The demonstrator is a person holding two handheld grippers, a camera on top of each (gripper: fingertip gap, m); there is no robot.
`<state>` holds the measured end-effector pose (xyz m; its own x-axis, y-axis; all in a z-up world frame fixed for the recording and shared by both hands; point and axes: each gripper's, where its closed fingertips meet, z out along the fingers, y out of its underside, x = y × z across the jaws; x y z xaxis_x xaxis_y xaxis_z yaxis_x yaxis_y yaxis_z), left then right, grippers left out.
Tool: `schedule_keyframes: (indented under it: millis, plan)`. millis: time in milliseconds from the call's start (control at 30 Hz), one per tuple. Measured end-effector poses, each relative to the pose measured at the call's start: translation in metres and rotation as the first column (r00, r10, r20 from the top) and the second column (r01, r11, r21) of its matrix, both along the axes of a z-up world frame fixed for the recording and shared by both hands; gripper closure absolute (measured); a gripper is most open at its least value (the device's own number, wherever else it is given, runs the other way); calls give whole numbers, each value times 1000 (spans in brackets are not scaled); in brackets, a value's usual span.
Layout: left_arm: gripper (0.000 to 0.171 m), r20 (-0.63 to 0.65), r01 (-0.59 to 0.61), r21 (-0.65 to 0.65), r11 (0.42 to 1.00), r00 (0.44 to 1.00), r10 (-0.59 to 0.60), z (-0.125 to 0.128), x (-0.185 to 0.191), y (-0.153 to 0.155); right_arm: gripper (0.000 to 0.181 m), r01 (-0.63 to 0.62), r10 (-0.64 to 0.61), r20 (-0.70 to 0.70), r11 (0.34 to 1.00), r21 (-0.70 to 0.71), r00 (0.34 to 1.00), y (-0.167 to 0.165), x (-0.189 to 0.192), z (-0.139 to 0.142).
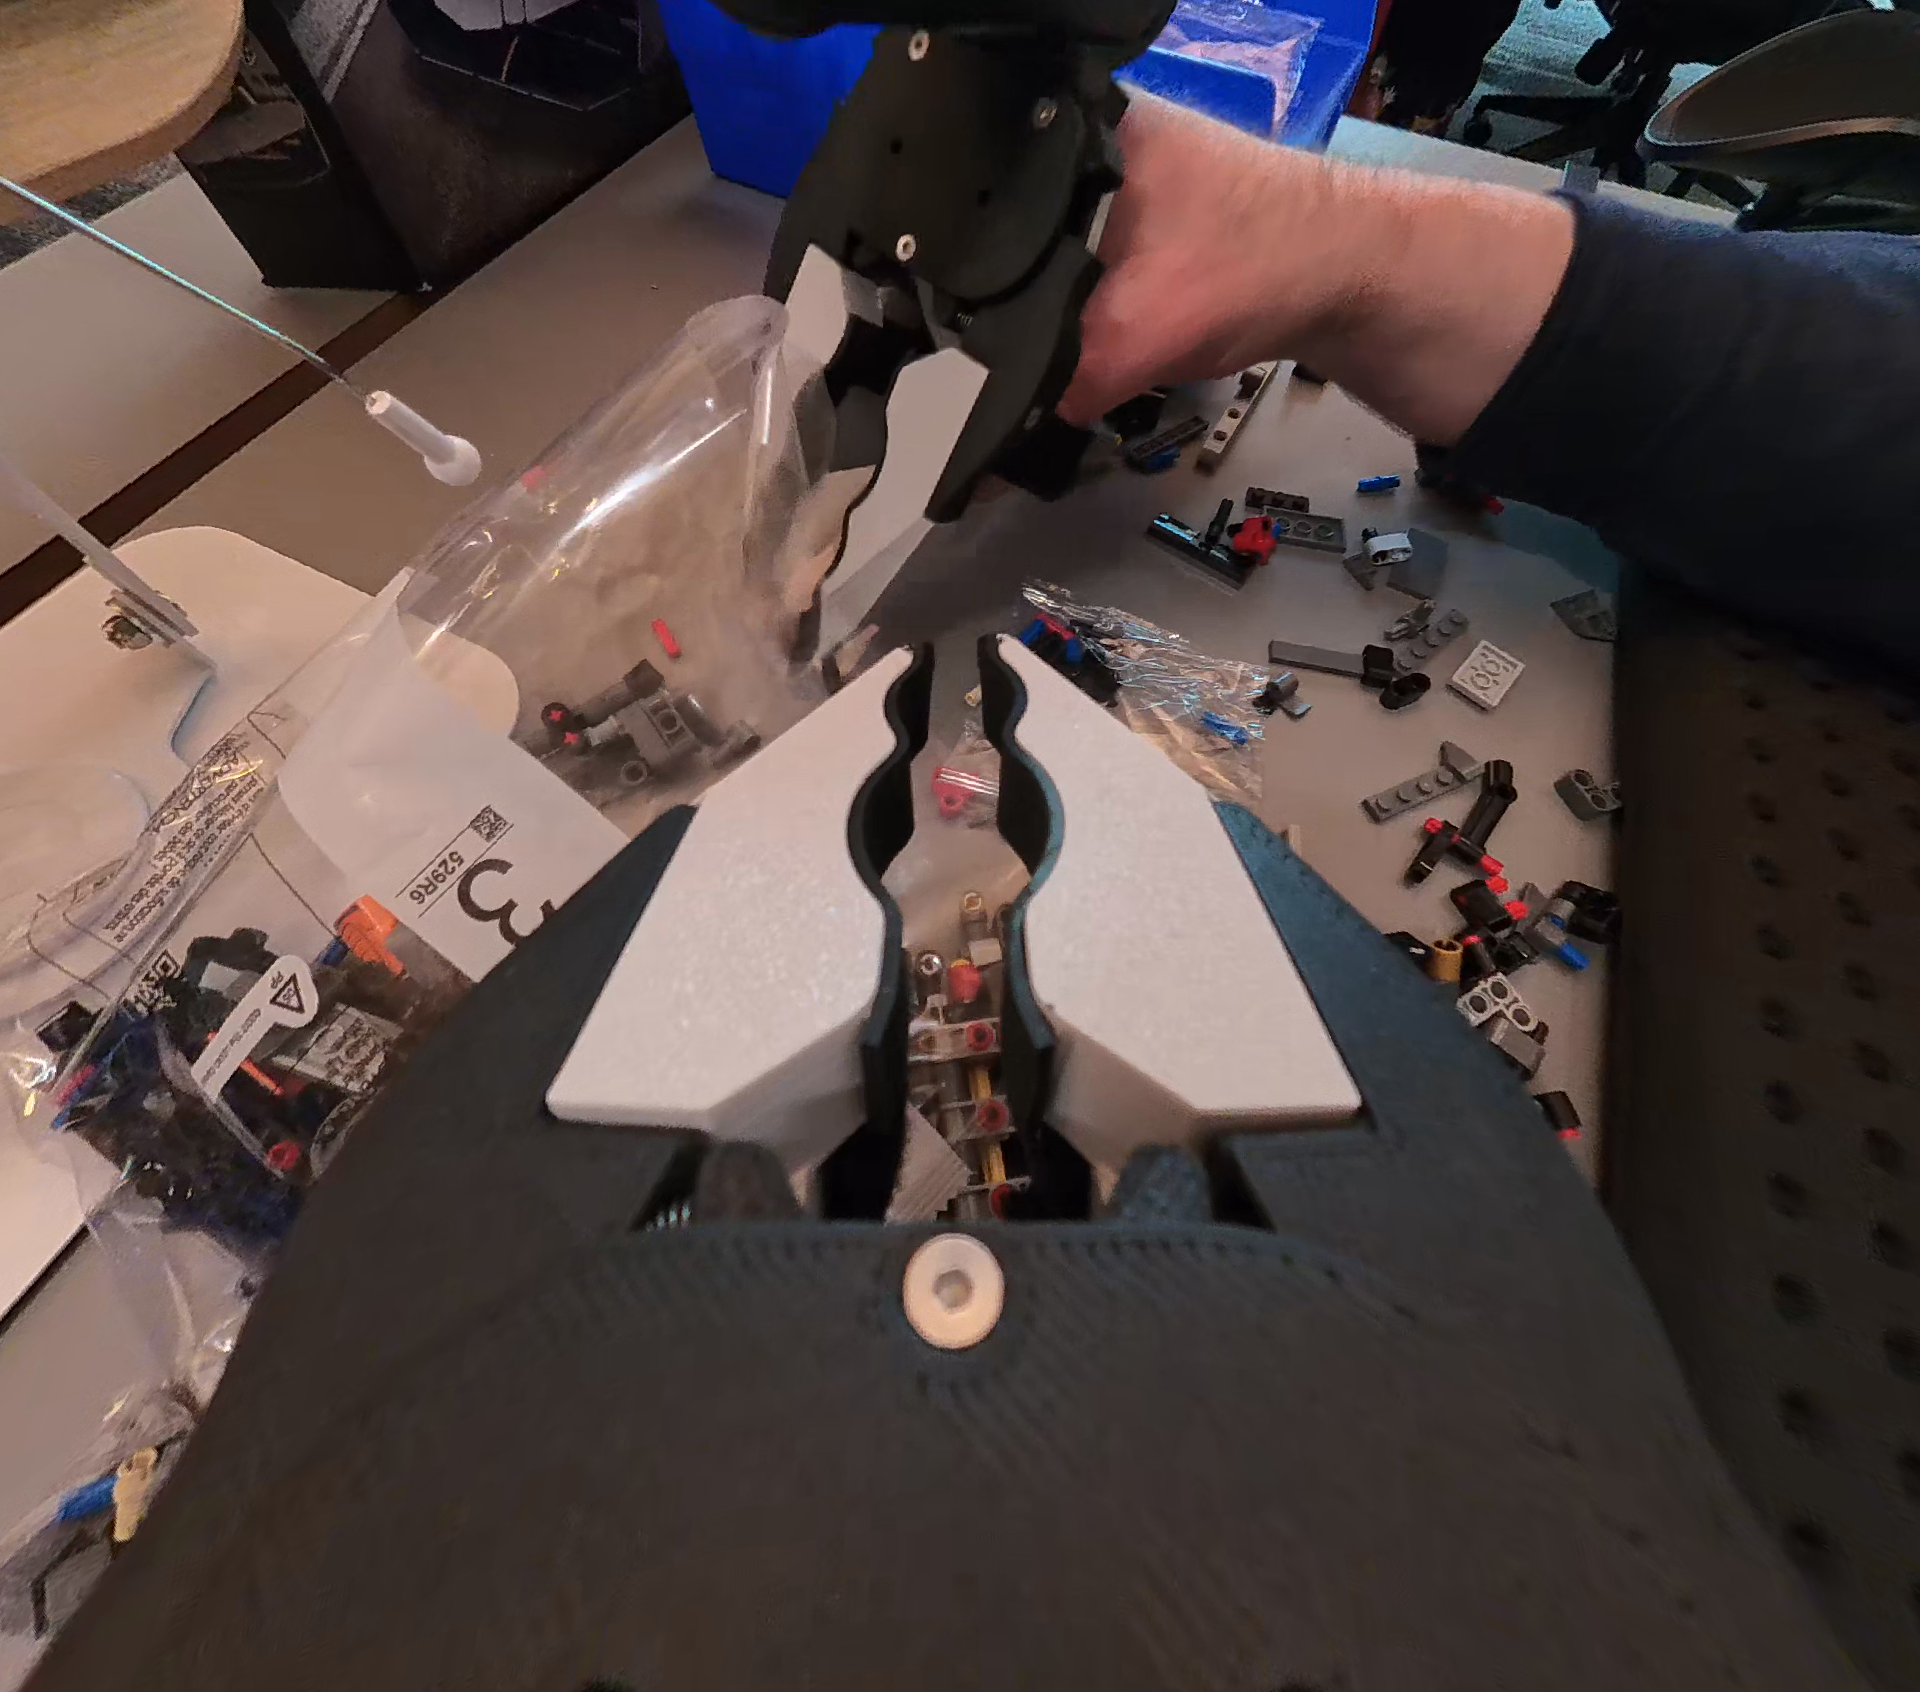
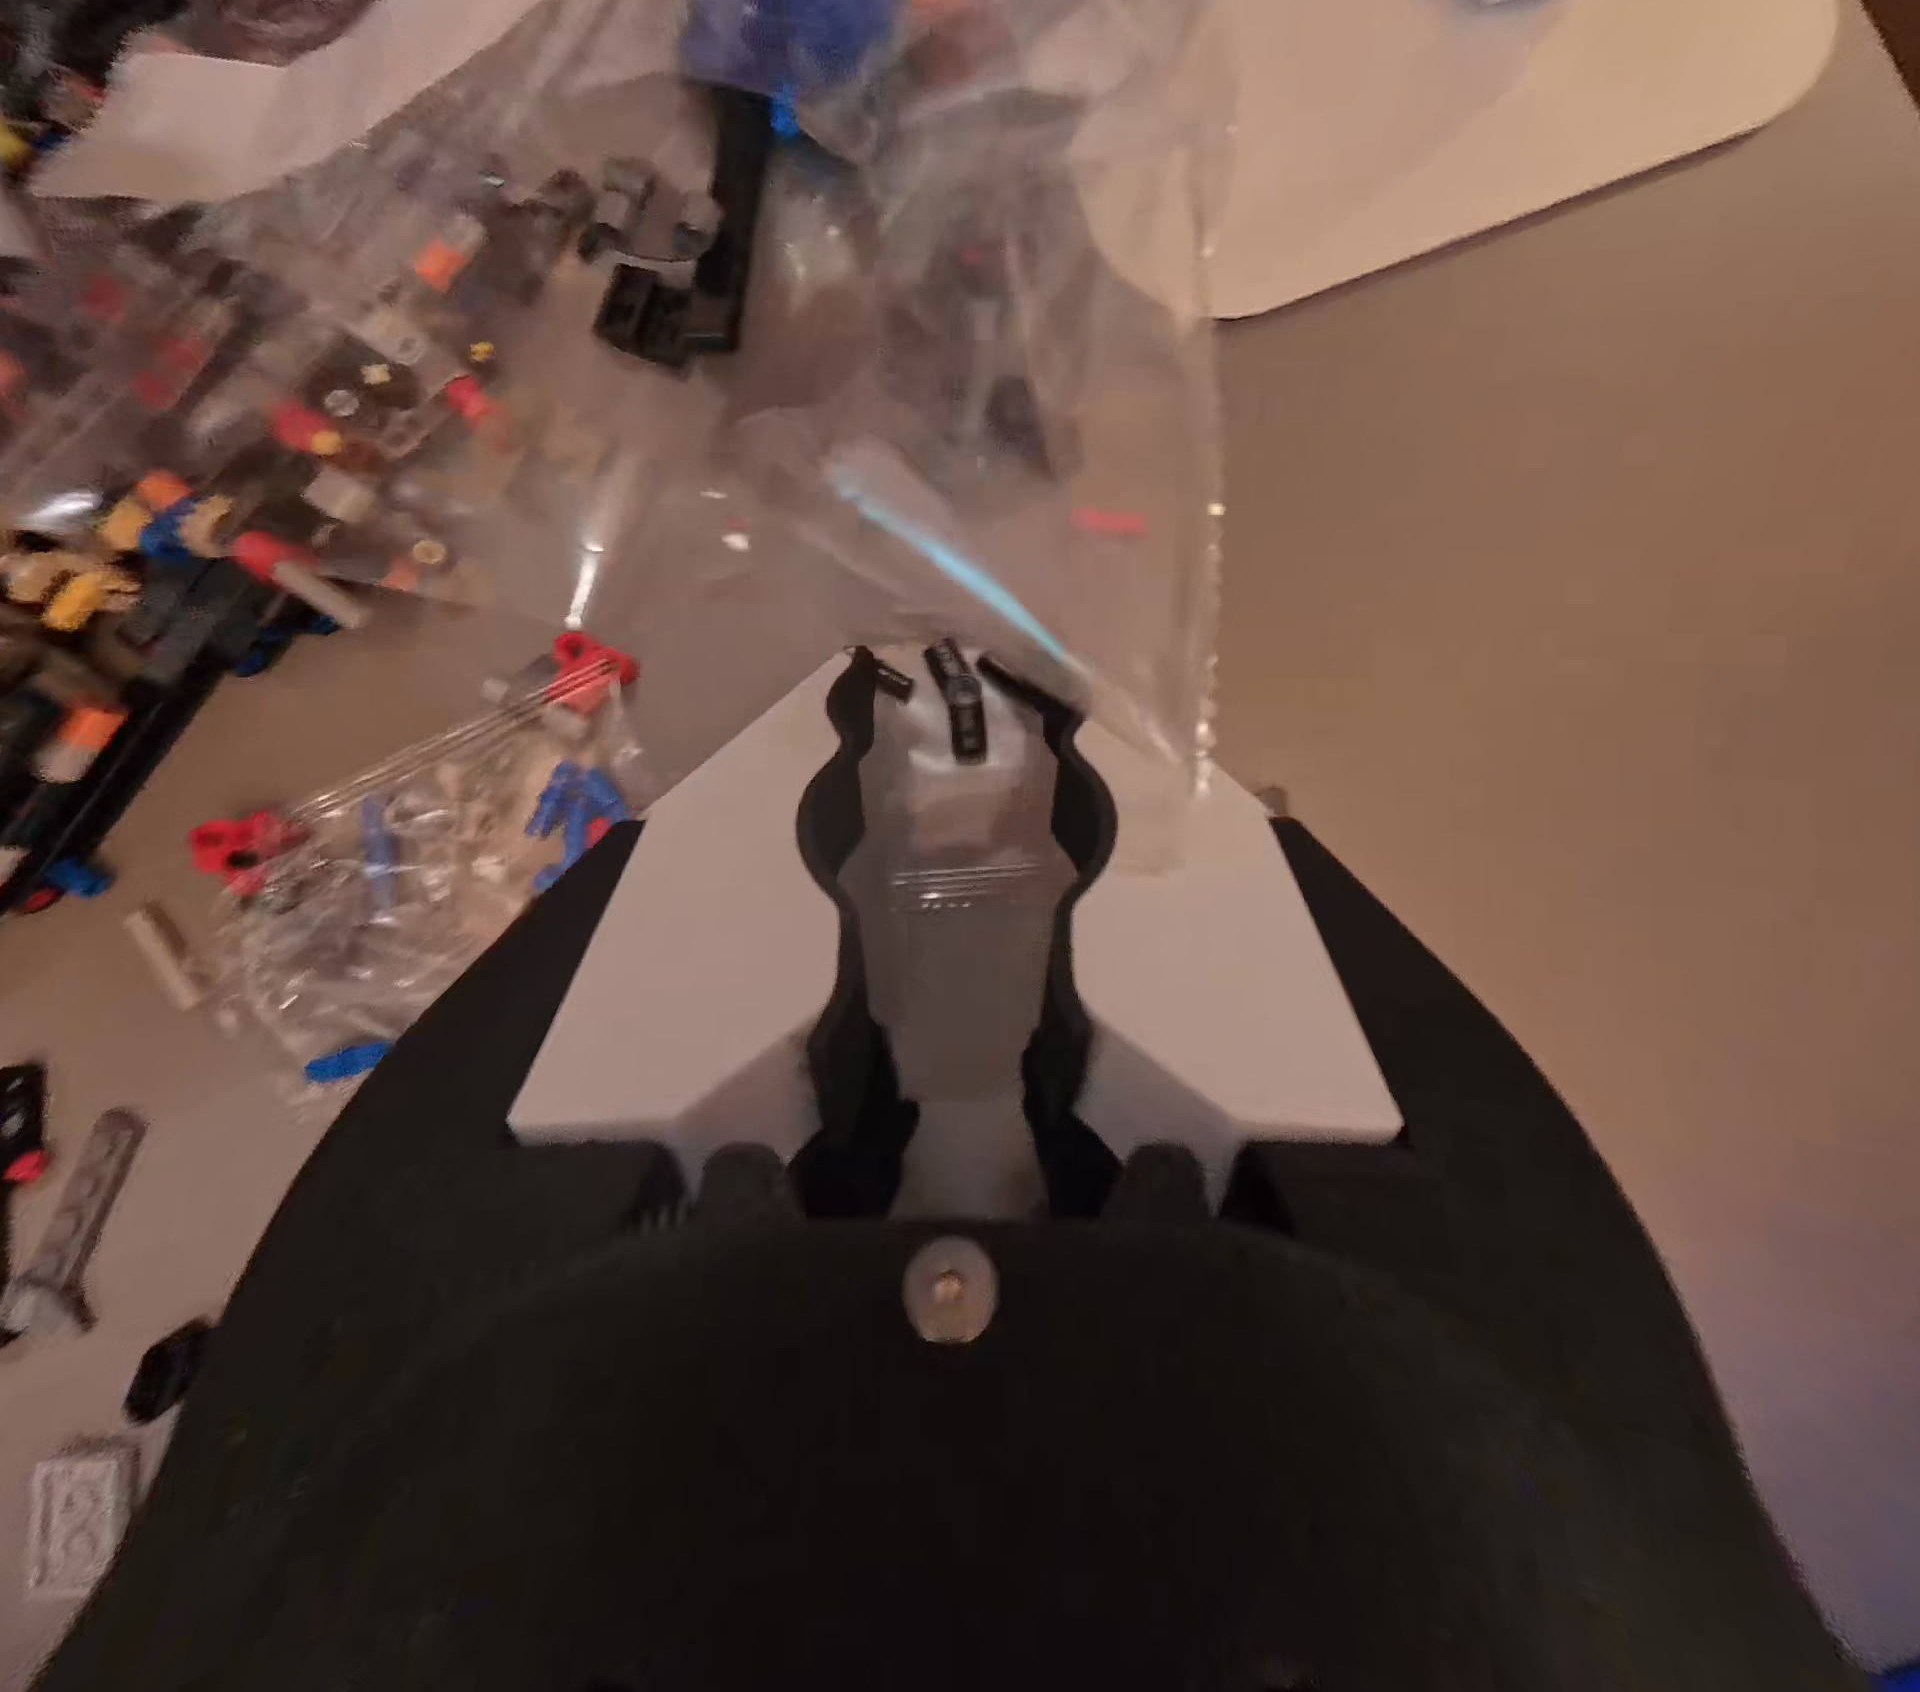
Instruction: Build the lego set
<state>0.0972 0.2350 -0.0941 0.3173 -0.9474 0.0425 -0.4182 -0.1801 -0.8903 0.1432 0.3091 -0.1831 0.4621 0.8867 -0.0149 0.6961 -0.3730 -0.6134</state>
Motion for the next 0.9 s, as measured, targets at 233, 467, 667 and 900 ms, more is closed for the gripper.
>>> schedule_keyframes:
  millis: [233,467,667,900]
  plan:
    - [165,1,-1,2,1000,1000,1,1,0,0,169,-34,34,-12,997,-63,999,-9,-5,-10]
    - [165,2,-2,5,1000,1000,2,2,-1,1,177,-56,56,-1,994,-93,998,-18,-2,-10]
    - [165,6,-6,8,1000,1000,6,3,-2,1,166,-56,60,31,992,-111,998,-23,3,-11]
    - [165,5,-6,8,1000,1000,6,3,-2,1,173,-83,87,29,989,-124,996,-29,-1,-14]
